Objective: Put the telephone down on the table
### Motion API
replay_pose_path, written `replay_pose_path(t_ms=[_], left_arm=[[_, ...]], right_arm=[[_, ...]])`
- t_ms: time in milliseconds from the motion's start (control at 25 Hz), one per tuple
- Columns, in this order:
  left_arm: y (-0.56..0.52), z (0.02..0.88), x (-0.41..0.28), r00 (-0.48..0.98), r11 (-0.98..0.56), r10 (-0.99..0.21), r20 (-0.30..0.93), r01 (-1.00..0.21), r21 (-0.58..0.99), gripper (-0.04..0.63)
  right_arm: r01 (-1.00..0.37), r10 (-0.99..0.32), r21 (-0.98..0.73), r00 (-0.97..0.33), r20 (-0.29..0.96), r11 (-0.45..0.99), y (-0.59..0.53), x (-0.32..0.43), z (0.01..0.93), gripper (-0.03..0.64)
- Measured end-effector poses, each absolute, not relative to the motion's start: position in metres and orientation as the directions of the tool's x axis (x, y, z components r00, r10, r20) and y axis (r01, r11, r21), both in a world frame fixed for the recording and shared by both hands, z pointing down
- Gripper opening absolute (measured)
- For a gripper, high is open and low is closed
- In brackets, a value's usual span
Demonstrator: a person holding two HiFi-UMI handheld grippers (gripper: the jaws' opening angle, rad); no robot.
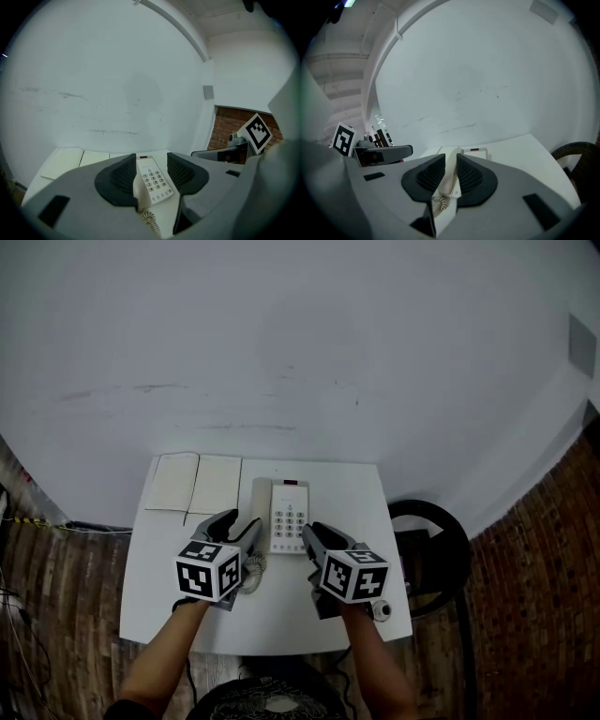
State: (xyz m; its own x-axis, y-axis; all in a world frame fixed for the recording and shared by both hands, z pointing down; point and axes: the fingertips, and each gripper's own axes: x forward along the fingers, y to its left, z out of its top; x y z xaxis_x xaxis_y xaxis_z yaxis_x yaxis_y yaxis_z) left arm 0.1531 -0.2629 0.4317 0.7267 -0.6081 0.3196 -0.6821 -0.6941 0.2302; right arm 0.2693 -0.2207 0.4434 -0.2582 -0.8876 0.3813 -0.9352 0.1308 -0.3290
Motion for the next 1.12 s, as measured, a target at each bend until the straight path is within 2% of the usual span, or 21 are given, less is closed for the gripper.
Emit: replay_pose_path(t_ms=[280, 360, 440, 1120], left_arm=[[-0.253, 0.404, 0.134, 0.738, -0.709, -0.627, 0.250, -0.673, 0.208, 0.125], [-0.247, 0.400, 0.132, 0.749, -0.718, -0.619, 0.237, -0.662, 0.216, 0.058], [-0.241, 0.397, 0.131, 0.758, -0.726, -0.612, 0.228, -0.652, 0.219, 0.037], [-0.240, 0.391, 0.124, 0.760, -0.726, -0.618, 0.200, -0.650, 0.224, 0.012]], right_arm=[[-0.942, -0.932, -0.295, -0.244, 0.269, 0.162, -0.199, 0.263, 0.405, 0.028], [-0.940, -0.940, -0.296, -0.246, 0.237, 0.171, -0.192, 0.262, 0.396, 0.010], [-0.941, -0.945, -0.287, -0.246, 0.215, 0.180, -0.188, 0.261, 0.389, 0.003], [-0.948, -0.949, -0.258, -0.241, 0.203, 0.186, -0.179, 0.256, 0.384, 0.002]])
